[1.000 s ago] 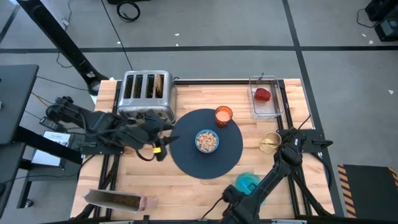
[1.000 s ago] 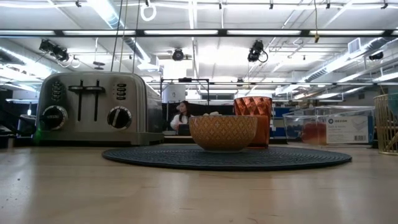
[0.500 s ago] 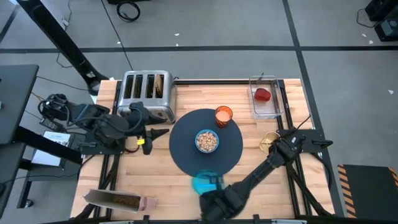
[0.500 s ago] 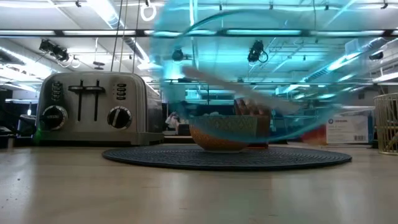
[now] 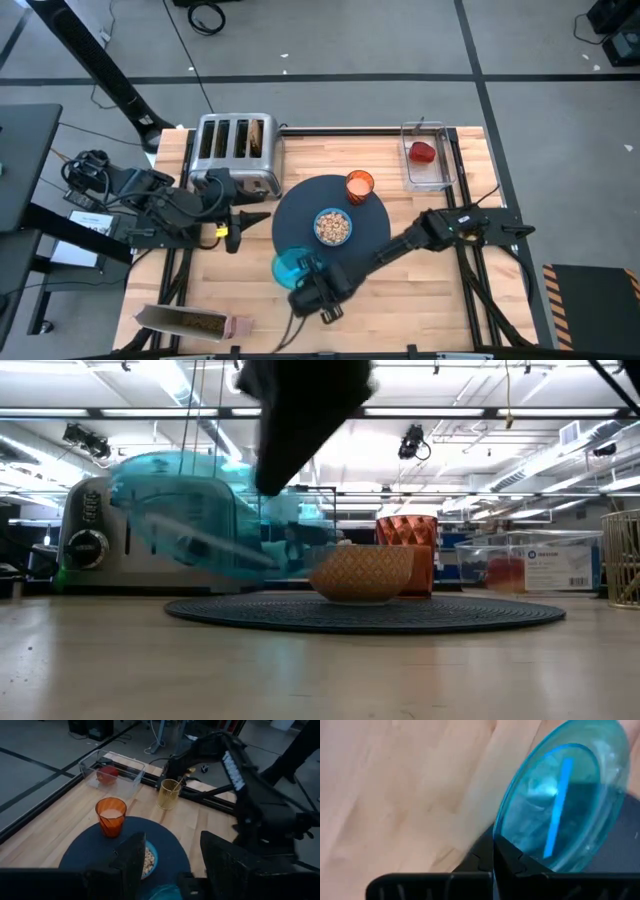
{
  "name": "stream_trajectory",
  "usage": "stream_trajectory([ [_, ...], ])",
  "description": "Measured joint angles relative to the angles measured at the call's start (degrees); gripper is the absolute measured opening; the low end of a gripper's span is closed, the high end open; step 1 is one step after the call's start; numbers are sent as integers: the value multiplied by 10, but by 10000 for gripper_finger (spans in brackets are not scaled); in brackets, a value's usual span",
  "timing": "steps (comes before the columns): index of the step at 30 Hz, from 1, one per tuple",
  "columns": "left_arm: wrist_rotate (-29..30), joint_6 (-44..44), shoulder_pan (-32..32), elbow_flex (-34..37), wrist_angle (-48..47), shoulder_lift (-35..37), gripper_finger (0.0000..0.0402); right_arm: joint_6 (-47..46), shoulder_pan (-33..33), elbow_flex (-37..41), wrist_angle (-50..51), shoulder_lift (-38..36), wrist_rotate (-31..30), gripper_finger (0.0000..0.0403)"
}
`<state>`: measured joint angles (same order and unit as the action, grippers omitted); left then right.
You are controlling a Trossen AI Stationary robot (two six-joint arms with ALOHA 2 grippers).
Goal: Arrange a breakfast setting
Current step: Put the blue plate on the blue table mat to the bottom left of the blue bowl
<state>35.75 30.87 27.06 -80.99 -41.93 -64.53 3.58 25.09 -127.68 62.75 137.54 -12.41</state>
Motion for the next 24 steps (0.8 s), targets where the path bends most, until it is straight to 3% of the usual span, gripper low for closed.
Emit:
stream_trajectory([
  [15,-1,19,28,0,2,0,197,41,-55,0,12,21,82,2],
  [24,0,15,28,0,3,0,197,104,-72,0,48,21,78,2],
])
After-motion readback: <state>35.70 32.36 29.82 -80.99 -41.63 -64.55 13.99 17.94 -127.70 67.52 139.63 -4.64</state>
